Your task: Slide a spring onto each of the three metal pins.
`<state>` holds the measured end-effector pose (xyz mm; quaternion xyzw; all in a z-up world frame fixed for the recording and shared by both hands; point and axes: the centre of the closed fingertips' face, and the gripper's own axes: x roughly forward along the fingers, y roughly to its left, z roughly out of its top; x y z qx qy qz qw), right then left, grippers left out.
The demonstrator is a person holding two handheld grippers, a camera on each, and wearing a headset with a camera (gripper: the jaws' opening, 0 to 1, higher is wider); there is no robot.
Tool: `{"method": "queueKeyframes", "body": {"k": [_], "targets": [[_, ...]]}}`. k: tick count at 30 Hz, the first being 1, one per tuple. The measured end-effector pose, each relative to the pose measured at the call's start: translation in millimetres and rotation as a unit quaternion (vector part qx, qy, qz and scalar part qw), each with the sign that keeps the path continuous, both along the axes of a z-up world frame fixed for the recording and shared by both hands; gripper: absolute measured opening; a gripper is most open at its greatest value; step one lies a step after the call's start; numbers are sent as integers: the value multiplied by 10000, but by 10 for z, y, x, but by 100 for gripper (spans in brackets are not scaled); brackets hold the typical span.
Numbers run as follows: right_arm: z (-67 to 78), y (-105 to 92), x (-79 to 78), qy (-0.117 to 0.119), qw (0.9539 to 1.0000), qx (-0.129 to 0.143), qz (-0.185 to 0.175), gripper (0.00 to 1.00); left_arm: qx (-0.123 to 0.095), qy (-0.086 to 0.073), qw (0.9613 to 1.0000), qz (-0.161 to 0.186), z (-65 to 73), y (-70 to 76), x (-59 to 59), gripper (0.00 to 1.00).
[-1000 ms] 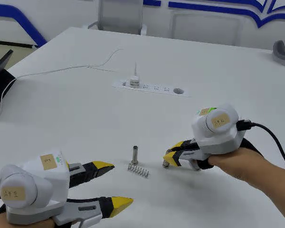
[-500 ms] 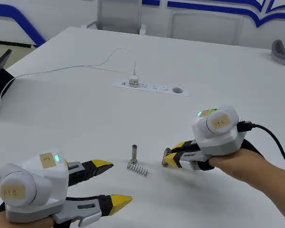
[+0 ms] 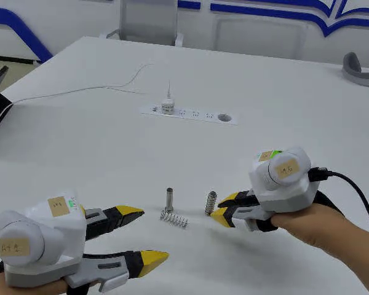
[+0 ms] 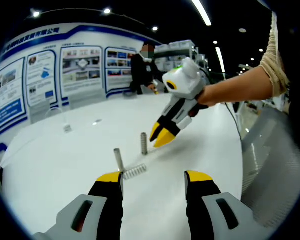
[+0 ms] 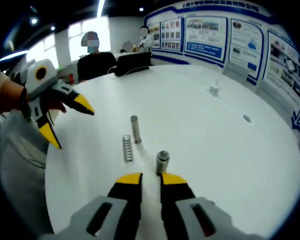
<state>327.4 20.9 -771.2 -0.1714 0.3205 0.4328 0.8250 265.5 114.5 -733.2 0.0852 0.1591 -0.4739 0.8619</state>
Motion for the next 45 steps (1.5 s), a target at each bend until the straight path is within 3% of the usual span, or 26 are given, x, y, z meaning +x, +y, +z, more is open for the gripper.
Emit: {"method": "queueKeyframes", "body": {"k": [9, 21, 45], "targets": [[3, 191, -97, 9, 9998, 49, 173, 15, 13, -32, 10000, -14, 25, 13, -6, 50], [-18, 389, -107, 34, 9993, 97, 360, 15, 25, -24, 10000, -3, 19, 29, -4, 50], [-269, 607, -72, 208, 9983, -55, 544, 15, 67, 26, 9999, 97, -11, 92, -32, 49]]}}
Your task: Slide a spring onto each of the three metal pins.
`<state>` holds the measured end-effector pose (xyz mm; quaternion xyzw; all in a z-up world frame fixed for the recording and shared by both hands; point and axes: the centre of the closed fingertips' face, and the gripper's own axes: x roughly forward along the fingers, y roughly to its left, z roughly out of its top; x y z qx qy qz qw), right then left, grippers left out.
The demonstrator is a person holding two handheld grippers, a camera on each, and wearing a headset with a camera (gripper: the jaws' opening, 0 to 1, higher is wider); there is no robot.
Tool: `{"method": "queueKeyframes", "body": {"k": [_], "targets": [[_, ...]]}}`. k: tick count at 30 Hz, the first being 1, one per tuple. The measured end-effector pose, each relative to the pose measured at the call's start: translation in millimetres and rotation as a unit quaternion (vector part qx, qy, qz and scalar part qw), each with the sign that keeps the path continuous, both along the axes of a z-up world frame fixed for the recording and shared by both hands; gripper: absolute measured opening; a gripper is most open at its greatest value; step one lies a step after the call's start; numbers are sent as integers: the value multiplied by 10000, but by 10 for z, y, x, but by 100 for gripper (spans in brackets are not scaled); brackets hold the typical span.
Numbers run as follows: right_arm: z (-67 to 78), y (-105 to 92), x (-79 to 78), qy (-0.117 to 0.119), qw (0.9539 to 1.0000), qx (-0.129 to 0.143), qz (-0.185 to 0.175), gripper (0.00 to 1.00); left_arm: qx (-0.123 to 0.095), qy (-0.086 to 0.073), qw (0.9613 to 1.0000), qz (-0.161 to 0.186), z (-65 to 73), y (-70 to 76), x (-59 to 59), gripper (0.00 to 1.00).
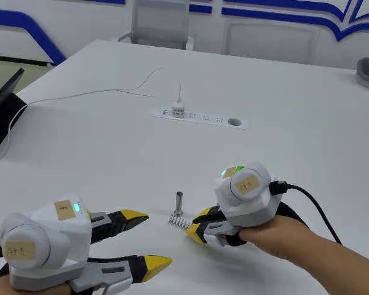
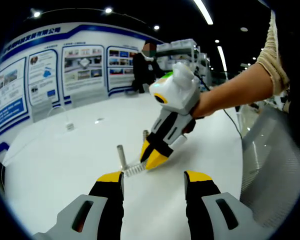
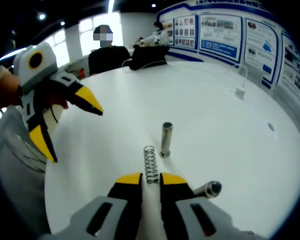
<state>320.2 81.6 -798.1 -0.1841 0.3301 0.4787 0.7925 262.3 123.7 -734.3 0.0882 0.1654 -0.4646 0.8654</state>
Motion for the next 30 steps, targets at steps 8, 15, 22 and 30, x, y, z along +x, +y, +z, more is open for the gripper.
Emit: {"method": "queueKeyframes", "body": {"k": [8, 15, 22, 30], "targets": [[-42, 6, -2, 27, 10000, -57, 40, 14, 12, 2, 10000, 39, -3, 29, 10, 49], [-50, 10, -11, 27, 9999, -91, 89, 12, 9, 1, 10000, 44, 1, 26, 14, 49], [6, -28, -51, -6, 9998, -120, 145, 12, 14, -7, 10000, 29, 2, 20, 24, 49], [186, -46, -156, -172, 9989, -154, 412, 12, 36, -28, 10000, -54, 6, -26, 22, 48]]}}
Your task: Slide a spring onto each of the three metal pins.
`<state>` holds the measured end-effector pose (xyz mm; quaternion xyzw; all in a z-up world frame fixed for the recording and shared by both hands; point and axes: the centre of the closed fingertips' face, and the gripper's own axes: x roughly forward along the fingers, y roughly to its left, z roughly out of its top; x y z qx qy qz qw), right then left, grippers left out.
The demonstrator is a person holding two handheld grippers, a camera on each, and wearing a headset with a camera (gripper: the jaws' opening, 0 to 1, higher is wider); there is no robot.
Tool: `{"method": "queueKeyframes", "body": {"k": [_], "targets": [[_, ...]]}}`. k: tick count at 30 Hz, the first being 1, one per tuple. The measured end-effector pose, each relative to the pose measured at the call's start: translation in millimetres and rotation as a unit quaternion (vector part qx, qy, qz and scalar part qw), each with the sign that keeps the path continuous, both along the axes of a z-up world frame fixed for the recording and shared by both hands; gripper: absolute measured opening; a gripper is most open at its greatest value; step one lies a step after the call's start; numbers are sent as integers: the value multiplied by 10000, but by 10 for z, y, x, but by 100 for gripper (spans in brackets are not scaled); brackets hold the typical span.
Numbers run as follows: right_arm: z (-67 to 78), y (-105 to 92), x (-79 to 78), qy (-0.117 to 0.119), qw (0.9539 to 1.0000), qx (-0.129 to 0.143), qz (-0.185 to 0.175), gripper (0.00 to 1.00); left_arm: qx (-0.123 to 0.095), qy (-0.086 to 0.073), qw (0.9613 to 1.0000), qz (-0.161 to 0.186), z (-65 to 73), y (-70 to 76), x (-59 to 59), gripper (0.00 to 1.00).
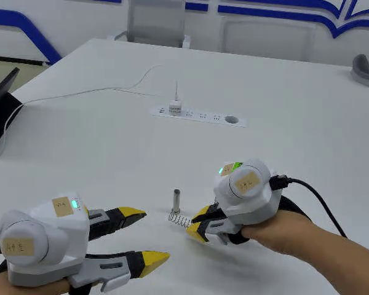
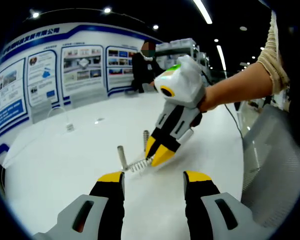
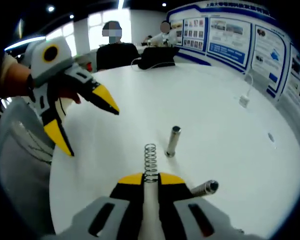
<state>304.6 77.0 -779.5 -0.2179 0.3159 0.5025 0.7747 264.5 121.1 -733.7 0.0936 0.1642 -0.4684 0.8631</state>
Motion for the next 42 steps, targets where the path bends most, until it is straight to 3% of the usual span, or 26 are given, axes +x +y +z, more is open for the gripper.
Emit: {"method": "queueKeyframes", "body": {"k": [16, 23, 42], "targets": [[335, -13, -337, -49, 9969, -108, 774, 12, 40, -86, 9997, -214, 44, -103, -30, 46], [406, 6, -420, -38, 9945, -129, 1040, 12, 62, -129, 9995, -292, 64, -134, -55, 43], [494, 71, -675, 8, 9843, -209, 1752, 12, 218, -287, 9974, -632, 69, -233, -209, 21]]}}
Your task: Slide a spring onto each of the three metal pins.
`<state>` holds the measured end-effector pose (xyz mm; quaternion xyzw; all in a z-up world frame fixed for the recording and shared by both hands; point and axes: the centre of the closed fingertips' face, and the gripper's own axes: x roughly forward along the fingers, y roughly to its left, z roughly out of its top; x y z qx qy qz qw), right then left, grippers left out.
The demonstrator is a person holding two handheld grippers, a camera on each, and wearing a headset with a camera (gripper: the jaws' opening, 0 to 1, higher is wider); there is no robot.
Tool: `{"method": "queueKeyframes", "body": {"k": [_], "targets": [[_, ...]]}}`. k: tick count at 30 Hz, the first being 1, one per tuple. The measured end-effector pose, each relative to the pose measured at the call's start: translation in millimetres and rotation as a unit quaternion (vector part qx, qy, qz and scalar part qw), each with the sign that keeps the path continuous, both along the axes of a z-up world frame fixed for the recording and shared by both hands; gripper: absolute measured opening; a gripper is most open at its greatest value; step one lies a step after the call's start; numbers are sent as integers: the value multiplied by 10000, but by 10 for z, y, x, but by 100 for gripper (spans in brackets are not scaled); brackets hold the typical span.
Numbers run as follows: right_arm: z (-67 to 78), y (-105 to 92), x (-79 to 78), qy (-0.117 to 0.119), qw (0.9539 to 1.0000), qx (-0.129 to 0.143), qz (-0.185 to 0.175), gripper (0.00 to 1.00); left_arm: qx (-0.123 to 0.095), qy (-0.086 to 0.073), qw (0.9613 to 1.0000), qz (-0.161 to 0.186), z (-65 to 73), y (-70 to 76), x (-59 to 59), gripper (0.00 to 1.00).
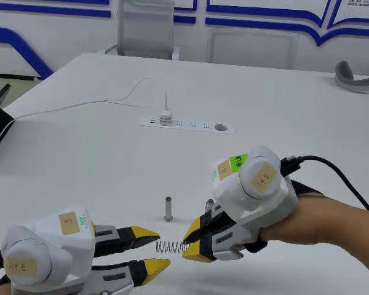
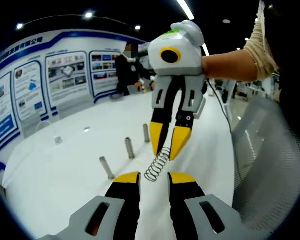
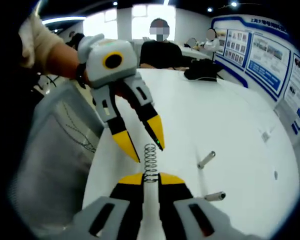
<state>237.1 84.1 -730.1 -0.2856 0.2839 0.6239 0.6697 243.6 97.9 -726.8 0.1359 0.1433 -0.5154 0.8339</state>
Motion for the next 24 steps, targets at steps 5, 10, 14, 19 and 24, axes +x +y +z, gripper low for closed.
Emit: {"method": "queueKeyframes", "body": {"k": [5, 10, 14, 19, 24], "targets": [[-3, -7, -45, -5, 9999, -64, 159, 12, 38, -36, 10000, -76, -3, -14, -20, 15], [-4, -19, -68, 7, 9996, -116, 241, 12, 75, -21, 9999, -150, -27, -31, -45, 12], [13, -31, -82, 11, 9995, -131, 270, 12, 65, 0, 9998, -190, -26, -43, -57, 12], [103, -25, -80, 1, 9996, -48, 274, 12, 63, 25, 9998, -202, -29, -48, -53, 12], [180, -2, -84, -37, 9995, -7, 307, 12, 42, 61, 9997, -213, -32, -69, -57, 12]]}}
